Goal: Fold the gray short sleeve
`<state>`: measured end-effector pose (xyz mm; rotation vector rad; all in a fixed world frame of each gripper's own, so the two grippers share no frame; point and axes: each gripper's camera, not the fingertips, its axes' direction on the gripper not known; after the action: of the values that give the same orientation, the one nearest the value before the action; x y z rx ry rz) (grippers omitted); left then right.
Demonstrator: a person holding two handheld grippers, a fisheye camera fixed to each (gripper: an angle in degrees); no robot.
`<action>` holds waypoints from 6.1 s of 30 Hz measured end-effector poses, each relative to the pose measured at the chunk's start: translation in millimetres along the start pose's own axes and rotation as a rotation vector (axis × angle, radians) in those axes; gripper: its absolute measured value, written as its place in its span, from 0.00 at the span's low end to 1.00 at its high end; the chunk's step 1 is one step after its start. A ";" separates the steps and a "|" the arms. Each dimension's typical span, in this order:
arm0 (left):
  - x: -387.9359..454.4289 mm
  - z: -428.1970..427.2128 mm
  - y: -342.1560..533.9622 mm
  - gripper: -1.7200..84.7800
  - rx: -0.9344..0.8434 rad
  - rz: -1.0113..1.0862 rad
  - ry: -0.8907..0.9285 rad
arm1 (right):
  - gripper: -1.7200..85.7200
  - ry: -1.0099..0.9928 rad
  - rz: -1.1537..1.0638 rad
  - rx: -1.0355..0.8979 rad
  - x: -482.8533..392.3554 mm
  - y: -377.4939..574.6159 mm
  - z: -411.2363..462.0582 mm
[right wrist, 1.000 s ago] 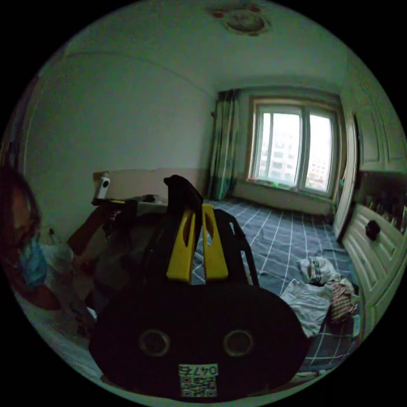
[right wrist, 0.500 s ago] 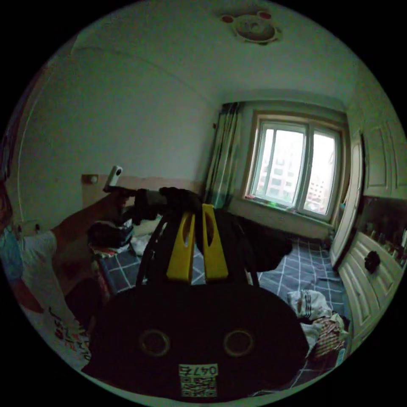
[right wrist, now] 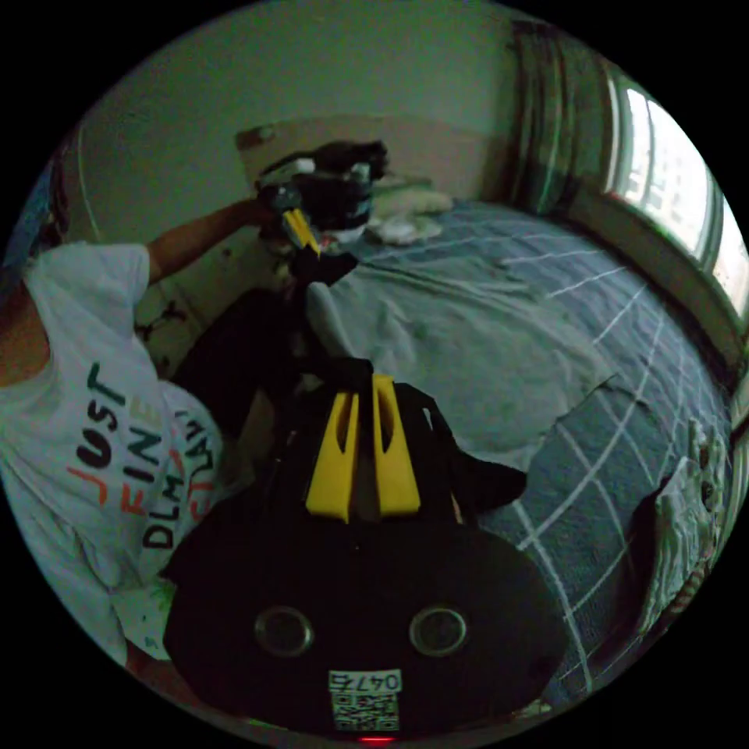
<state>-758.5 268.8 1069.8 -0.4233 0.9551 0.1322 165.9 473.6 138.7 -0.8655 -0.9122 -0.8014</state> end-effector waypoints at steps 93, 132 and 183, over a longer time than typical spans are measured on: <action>109.1 260.4 68.8 0.01 0.172 0.194 -0.352 | 0.08 0.242 0.029 -0.146 117.0 164.0 259.1; 361.3 339.9 167.3 0.20 0.182 0.364 -0.532 | 0.02 0.299 0.206 0.081 43.9 169.7 89.2; 256.8 -8.1 -62.7 0.01 0.619 -0.015 -0.883 | 0.01 0.601 0.079 0.483 155.8 -30.6 -177.5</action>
<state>-598.3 189.1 875.1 0.2096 0.0902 -0.0024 257.5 271.7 225.6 -0.2076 -0.4949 -0.6744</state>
